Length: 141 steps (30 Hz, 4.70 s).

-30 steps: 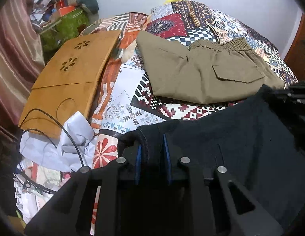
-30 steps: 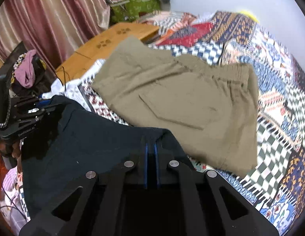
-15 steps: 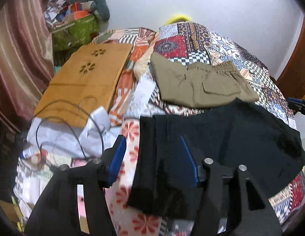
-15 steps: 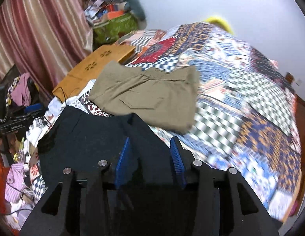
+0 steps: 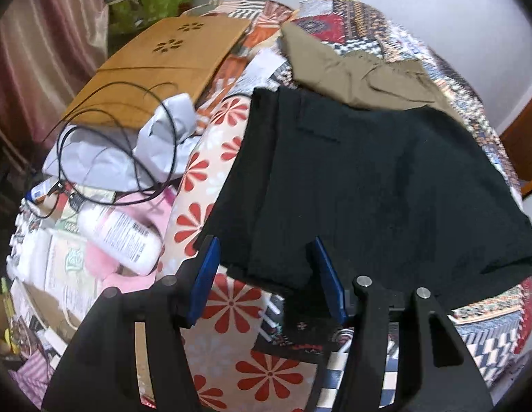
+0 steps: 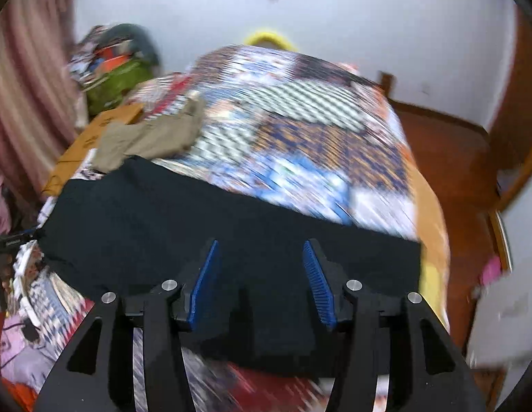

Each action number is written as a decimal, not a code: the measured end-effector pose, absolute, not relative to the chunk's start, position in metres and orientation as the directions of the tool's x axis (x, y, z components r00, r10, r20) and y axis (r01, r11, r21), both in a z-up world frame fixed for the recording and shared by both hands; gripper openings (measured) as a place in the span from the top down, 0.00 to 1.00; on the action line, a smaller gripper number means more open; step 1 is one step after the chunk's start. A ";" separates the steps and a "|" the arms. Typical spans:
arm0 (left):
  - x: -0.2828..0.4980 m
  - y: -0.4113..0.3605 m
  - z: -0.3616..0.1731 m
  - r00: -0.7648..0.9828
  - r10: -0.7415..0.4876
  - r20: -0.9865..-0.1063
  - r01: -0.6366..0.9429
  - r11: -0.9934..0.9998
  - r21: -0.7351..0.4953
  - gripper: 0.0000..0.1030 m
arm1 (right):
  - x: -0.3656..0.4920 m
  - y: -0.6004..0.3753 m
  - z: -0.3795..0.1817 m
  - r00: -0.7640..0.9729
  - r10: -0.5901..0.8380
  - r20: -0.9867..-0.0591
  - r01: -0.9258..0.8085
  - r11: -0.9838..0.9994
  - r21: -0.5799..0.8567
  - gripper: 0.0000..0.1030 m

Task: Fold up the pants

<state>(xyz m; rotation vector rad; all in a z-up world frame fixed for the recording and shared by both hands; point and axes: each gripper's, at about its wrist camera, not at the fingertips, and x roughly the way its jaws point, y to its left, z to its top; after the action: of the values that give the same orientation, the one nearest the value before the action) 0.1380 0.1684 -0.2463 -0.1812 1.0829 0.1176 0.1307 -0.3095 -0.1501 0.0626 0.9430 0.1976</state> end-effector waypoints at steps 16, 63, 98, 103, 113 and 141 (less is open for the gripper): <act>0.134 0.160 -0.249 0.484 0.043 -0.874 -0.200 0.978 -0.063 0.59 | 0.075 -0.396 -0.223 0.473 0.120 -0.873 0.206 0.948 0.241 0.54; 0.128 0.153 -0.225 0.523 0.112 -0.845 -0.163 0.986 0.029 0.76 | 0.093 -0.413 -0.233 0.520 -0.032 -0.853 0.195 0.977 0.082 0.90; 0.165 -0.002 -0.226 0.484 -0.172 -0.858 0.190 0.978 -0.088 0.49 | 0.165 -0.244 -0.197 0.463 0.390 -0.796 -0.272 0.917 0.291 0.59; 0.143 -0.006 -0.231 0.525 -0.136 -0.840 0.194 0.980 -0.037 0.41 | 0.147 -0.236 -0.214 0.438 0.362 -0.823 -0.301 0.922 0.245 0.59; 0.124 0.007 -0.233 0.516 -0.151 -0.843 0.163 0.984 -0.076 0.38 | 0.124 -0.253 -0.210 0.424 0.385 -0.820 -0.261 0.919 0.296 0.58; 0.183 -0.145 -0.193 0.504 -0.205 -0.839 0.461 0.886 0.060 0.36 | 0.044 -0.388 -0.220 0.517 0.309 -0.798 0.164 0.880 0.446 0.47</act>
<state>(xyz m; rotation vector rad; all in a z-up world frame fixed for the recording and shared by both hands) 0.1830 -0.1452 -0.1930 0.2928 0.9637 -0.4088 0.0440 -0.3881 -0.2198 0.5107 1.0357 0.0915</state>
